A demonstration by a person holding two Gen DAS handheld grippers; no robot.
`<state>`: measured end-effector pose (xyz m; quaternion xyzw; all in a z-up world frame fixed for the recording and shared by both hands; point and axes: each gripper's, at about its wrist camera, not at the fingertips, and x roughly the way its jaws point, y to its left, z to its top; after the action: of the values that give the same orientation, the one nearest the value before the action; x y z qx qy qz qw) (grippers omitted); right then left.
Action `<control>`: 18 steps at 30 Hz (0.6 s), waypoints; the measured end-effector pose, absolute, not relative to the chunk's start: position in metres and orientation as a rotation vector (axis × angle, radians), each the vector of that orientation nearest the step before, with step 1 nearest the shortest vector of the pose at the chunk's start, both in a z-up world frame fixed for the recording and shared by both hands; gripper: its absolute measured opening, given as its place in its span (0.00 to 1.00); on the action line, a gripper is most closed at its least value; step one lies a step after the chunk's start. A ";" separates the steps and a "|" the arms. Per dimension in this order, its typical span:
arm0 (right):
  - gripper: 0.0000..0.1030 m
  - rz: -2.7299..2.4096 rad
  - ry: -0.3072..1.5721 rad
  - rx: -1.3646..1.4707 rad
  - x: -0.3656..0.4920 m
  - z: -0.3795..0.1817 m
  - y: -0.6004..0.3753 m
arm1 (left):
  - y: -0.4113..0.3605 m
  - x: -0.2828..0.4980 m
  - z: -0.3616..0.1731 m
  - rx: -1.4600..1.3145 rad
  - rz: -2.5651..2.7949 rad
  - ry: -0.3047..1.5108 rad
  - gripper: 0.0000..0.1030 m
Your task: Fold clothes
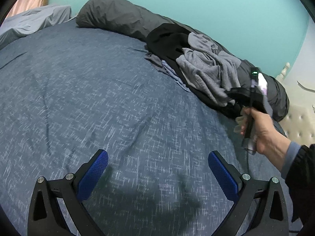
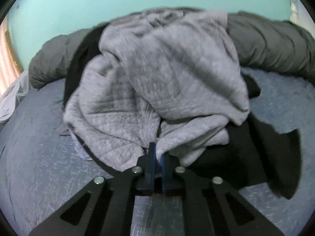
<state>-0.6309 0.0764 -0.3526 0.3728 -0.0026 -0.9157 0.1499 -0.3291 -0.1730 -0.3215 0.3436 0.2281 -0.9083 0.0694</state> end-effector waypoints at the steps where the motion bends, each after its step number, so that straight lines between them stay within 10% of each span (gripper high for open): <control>1: 0.03 -2.632 -0.014 1.045 -0.624 -0.347 0.081 | -0.174 -0.325 -0.320 1.034 -2.725 0.694 1.00; 18: 0.02 -2.587 -0.130 0.813 -0.462 -0.217 0.119 | -0.181 -0.205 -0.232 0.946 -2.699 0.710 1.00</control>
<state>-0.4621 0.1190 -0.2175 0.2928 -0.0469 -0.9313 0.2116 -0.2051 -0.1806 -0.2316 0.3196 0.2398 -0.9116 0.0971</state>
